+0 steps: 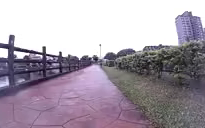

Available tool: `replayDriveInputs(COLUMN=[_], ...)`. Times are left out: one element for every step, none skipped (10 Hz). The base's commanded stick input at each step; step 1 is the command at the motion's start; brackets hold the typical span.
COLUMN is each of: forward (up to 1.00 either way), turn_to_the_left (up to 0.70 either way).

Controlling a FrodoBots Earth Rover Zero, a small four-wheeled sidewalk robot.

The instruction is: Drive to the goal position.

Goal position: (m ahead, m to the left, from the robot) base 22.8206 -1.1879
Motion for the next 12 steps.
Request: replayDriveInputs(forward=[0.7, 0.7, 0.7, 0.7, 0.7, 0.7, 0.7, 0.7, 0.7, 0.7, 0.7, 0.7], turn_to_the_left=[0.0, -0.19, -0.16, -0.01, 0.0, 0.01, 0.15, 0.3, 0.16, 0.0, 0.0, 0.0])
